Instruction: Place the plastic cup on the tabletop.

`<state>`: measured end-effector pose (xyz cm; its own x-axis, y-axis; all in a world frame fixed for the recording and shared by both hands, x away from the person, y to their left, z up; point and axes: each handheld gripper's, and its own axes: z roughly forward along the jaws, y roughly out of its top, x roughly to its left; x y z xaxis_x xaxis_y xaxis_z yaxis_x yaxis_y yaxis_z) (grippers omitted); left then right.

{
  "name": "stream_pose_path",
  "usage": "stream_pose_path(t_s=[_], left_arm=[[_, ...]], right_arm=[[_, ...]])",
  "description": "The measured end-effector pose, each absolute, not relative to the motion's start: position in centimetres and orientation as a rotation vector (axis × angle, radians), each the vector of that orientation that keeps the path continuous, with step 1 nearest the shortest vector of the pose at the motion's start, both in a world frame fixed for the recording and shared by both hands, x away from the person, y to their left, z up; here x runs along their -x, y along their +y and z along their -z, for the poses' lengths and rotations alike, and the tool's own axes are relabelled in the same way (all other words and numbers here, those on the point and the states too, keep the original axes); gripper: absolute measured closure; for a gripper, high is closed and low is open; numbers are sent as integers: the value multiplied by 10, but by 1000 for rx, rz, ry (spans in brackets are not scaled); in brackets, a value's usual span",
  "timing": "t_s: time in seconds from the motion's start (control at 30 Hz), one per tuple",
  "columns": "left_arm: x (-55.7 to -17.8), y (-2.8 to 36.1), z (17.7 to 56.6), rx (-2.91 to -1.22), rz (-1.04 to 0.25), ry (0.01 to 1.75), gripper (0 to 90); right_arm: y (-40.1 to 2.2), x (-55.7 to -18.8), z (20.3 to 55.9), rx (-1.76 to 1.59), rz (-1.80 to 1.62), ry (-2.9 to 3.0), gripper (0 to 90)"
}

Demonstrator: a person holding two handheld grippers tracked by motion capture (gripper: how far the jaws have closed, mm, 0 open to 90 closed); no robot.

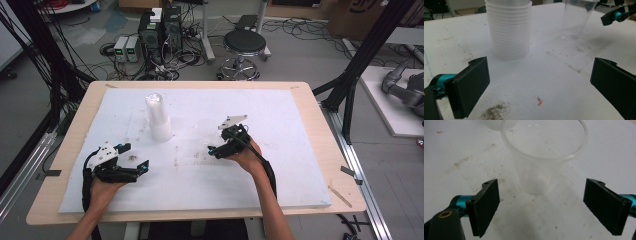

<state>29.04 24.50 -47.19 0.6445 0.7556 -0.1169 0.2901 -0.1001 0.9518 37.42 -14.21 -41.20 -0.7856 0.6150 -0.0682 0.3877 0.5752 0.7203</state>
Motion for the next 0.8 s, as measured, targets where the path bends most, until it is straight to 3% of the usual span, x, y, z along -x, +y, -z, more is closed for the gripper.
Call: stream_pose_path(t_s=[0.5, 0.8], left_arm=[[-290, 247, 472, -1653, -484, 886, 24], [-288, 248, 473, -1639, -495, 870, 24]], right_arm=[[-224, -317, 432, -946, -1312, 2149, 144], [-255, -307, 443, -1010, -1397, 1998, 146]])
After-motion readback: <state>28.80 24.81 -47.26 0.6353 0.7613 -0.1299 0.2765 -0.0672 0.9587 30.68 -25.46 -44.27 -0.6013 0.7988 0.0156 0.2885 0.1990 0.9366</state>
